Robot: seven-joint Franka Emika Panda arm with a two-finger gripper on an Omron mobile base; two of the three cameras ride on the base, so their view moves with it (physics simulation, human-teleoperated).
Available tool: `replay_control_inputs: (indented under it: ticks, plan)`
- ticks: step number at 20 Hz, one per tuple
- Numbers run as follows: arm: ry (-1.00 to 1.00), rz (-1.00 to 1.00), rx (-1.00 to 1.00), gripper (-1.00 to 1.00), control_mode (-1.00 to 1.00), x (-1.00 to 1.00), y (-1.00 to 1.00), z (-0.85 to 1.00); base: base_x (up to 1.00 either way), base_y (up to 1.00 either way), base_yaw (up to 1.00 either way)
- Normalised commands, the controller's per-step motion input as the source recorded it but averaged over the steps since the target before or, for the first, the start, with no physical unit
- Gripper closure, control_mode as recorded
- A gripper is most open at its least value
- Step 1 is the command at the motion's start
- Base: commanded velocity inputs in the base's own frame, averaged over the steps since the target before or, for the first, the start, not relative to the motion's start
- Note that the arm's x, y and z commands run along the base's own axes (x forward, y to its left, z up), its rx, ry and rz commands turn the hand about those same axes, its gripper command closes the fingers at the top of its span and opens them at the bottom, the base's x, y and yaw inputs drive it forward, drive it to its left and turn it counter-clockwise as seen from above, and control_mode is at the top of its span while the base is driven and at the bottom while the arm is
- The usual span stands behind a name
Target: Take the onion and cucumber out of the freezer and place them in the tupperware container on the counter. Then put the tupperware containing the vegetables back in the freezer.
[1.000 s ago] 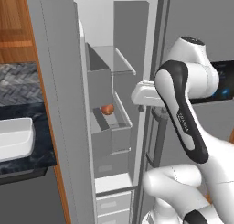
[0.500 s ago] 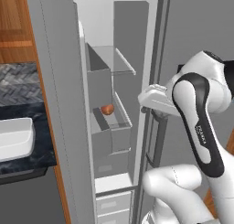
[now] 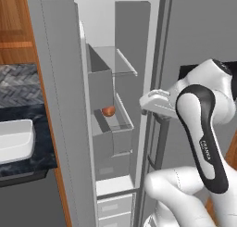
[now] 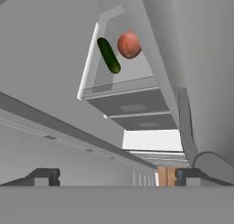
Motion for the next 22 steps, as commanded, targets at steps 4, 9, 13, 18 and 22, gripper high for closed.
replay_control_inputs:
  ticks: [4, 9, 13, 18, 22]
  plan:
    - [-0.04, 0.00, 0.00, -1.00, -1.00, 0.09, 0.39, -0.26, 0.00, 0.00, 0.00]
    - [0.00, 0.00, 0.02, -1.00, -1.00, 0.36, 0.25, -0.25, 0.00, 0.00, 0.00]
    - [0.00, 0.00, 0.04, -1.00, -1.00, 0.28, 0.29, -0.24, 0.00, 0.00, 0.00]
    - [0.00, 0.00, 0.00, -1.00, -1.00, 0.03, 0.46, -0.21, 0.00, 0.00, 0.00]
    - [-0.05, 0.00, 0.00, -1.00, -1.00, 0.00, 0.59, -0.21, 0.00, 0.00, 0.00]
